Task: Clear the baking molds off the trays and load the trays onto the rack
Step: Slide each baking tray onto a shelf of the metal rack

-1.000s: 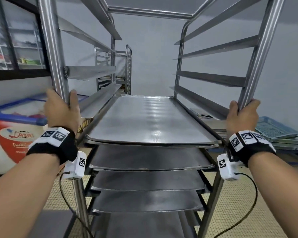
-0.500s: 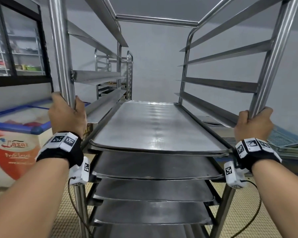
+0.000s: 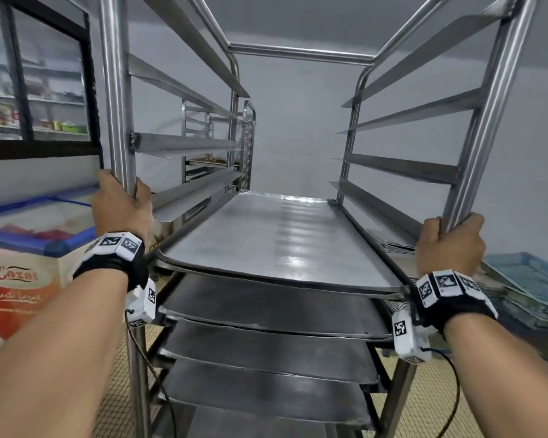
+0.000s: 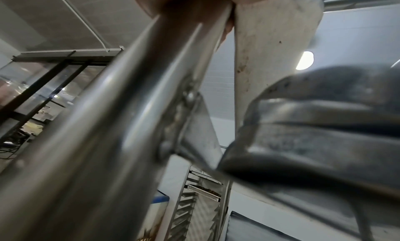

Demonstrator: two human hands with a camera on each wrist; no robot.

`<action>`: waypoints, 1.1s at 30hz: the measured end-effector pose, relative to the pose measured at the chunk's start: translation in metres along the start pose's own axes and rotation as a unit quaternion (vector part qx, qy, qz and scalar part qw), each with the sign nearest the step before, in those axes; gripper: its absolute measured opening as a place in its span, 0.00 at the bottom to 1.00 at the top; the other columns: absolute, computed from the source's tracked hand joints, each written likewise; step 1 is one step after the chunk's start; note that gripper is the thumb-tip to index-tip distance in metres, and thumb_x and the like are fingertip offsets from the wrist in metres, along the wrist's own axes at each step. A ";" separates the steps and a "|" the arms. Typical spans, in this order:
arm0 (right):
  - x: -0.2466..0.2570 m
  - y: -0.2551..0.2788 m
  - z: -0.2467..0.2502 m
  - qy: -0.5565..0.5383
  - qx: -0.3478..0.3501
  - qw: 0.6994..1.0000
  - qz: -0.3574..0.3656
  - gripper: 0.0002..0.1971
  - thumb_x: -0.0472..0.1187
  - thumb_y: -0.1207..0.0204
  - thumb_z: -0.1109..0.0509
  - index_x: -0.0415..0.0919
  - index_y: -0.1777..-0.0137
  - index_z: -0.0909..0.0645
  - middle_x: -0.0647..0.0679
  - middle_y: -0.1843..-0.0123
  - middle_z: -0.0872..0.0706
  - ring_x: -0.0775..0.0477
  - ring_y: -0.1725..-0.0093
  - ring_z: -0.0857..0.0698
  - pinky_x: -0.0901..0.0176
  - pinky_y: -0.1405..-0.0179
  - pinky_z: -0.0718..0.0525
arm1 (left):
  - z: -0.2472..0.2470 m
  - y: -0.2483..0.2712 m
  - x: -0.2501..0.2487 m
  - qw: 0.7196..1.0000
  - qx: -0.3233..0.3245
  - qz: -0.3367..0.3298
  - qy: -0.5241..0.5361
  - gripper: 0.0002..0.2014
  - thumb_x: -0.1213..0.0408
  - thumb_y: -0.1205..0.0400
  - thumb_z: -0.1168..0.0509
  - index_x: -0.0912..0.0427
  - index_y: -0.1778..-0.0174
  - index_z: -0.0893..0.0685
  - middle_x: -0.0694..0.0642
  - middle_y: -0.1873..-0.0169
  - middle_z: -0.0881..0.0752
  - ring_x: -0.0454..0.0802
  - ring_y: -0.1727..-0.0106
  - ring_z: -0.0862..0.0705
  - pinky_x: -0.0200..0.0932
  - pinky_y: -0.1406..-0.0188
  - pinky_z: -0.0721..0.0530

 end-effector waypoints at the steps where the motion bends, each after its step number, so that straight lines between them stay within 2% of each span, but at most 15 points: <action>1: -0.001 -0.002 -0.011 0.001 0.000 1.000 0.001 0.15 0.40 0.20 0.37 0.27 0.42 0.29 0.32 0.61 0.21 0.28 0.61 0.18 0.47 0.65 0.24 | -0.010 -0.007 0.004 1.000 0.004 0.004 -0.001 0.19 0.60 0.15 0.38 0.71 0.37 0.28 0.76 0.46 0.17 0.75 0.46 0.19 0.60 0.49 0.23; 4: -0.006 -0.007 -0.042 0.004 -0.003 1.000 0.002 0.15 0.40 0.20 0.38 0.28 0.42 0.29 0.29 0.59 0.18 0.29 0.61 0.17 0.45 0.64 0.21 | -0.041 -0.024 0.016 1.000 0.016 -0.002 -0.002 0.18 0.60 0.15 0.38 0.72 0.39 0.28 0.76 0.46 0.18 0.74 0.46 0.19 0.60 0.50 0.23; 7: -0.012 -0.016 -0.072 0.012 -0.011 1.000 -0.009 0.15 0.41 0.20 0.38 0.29 0.42 0.29 0.27 0.57 0.17 0.27 0.60 0.17 0.41 0.62 0.18 | -0.075 -0.041 0.024 1.000 0.020 -0.002 0.007 0.18 0.59 0.15 0.39 0.72 0.40 0.28 0.75 0.49 0.18 0.72 0.48 0.19 0.54 0.57 0.27; 9: -0.018 -0.022 -0.092 0.019 -0.019 0.999 -0.020 0.14 0.41 0.21 0.38 0.29 0.42 0.29 0.26 0.57 0.17 0.27 0.60 0.17 0.42 0.62 0.20 | -0.099 -0.052 0.030 1.000 0.021 0.007 0.010 0.18 0.59 0.15 0.39 0.72 0.40 0.28 0.75 0.50 0.18 0.72 0.51 0.19 0.52 0.59 0.31; 12: -0.026 -0.031 -0.123 0.025 -0.027 0.999 -0.019 0.14 0.40 0.21 0.37 0.30 0.43 0.29 0.25 0.57 0.16 0.26 0.60 0.17 0.46 0.64 0.24 | -0.136 -0.072 0.040 0.999 0.023 0.009 0.025 0.17 0.58 0.16 0.38 0.71 0.42 0.28 0.75 0.53 0.18 0.70 0.56 0.21 0.52 0.61 0.32; 17: -0.038 -0.049 -0.176 0.035 -0.040 0.998 -0.027 0.14 0.39 0.21 0.37 0.29 0.43 0.28 0.24 0.56 0.16 0.26 0.59 0.17 0.48 0.64 0.26 | -0.196 -0.100 0.052 0.999 0.039 -0.015 0.023 0.17 0.60 0.16 0.37 0.73 0.43 0.28 0.75 0.56 0.18 0.71 0.57 0.20 0.54 0.62 0.31; 20: -0.046 -0.060 -0.204 0.041 -0.045 0.998 -0.027 0.14 0.41 0.21 0.38 0.30 0.43 0.28 0.26 0.56 0.16 0.27 0.60 0.17 0.45 0.64 0.22 | -0.230 -0.112 0.054 0.998 0.056 -0.019 0.023 0.17 0.62 0.16 0.37 0.73 0.41 0.28 0.76 0.55 0.18 0.74 0.53 0.19 0.53 0.61 0.33; 23: -0.058 -0.073 -0.229 0.050 -0.048 0.997 -0.031 0.14 0.42 0.22 0.38 0.31 0.44 0.29 0.26 0.56 0.16 0.27 0.61 0.16 0.42 0.64 0.18 | -0.259 -0.119 0.052 0.997 0.058 -0.023 0.036 0.17 0.63 0.16 0.37 0.74 0.40 0.28 0.73 0.57 0.19 0.68 0.59 0.22 0.49 0.63 0.37; 26: -0.069 -0.086 -0.255 0.051 -0.047 0.997 -0.030 0.15 0.42 0.22 0.38 0.31 0.43 0.28 0.26 0.56 0.15 0.28 0.60 0.16 0.42 0.64 0.18 | -0.284 -0.125 0.054 0.997 0.055 -0.030 0.047 0.17 0.63 0.15 0.38 0.73 0.40 0.28 0.65 0.61 0.23 0.59 0.63 0.29 0.49 0.63 0.35; 29: -0.080 -0.100 -0.281 0.054 -0.046 0.997 -0.030 0.15 0.42 0.21 0.37 0.30 0.43 0.28 0.26 0.54 0.15 0.27 0.58 0.16 0.45 0.64 0.21 | -0.311 -0.131 0.058 0.997 0.054 -0.025 0.046 0.17 0.61 0.15 0.38 0.72 0.38 0.29 0.66 0.61 0.23 0.60 0.62 0.28 0.50 0.62 0.34; 31: -0.089 -0.109 -0.299 0.047 -0.042 0.998 -0.028 0.15 0.42 0.21 0.37 0.30 0.43 0.28 0.26 0.55 0.15 0.27 0.58 0.16 0.45 0.64 0.21 | -0.329 -0.135 0.058 0.997 0.050 -0.032 0.044 0.17 0.61 0.15 0.38 0.72 0.39 0.29 0.70 0.60 0.20 0.65 0.61 0.24 0.50 0.62 0.32; 33: -0.100 -0.120 -0.319 0.037 -0.038 0.998 -0.032 0.15 0.42 0.21 0.37 0.30 0.42 0.28 0.27 0.55 0.15 0.29 0.59 0.17 0.49 0.65 0.24 | -0.350 -0.140 0.058 0.998 0.041 -0.039 0.041 0.17 0.60 0.16 0.37 0.71 0.40 0.28 0.70 0.59 0.18 0.63 0.63 0.24 0.49 0.62 0.32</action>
Point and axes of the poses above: each hand's wrist, its own y-axis away from the middle knuckle, its own z-axis out of the back of the hand, x = y × z, the point moved 5 cm from there along -y, towards the middle knuckle
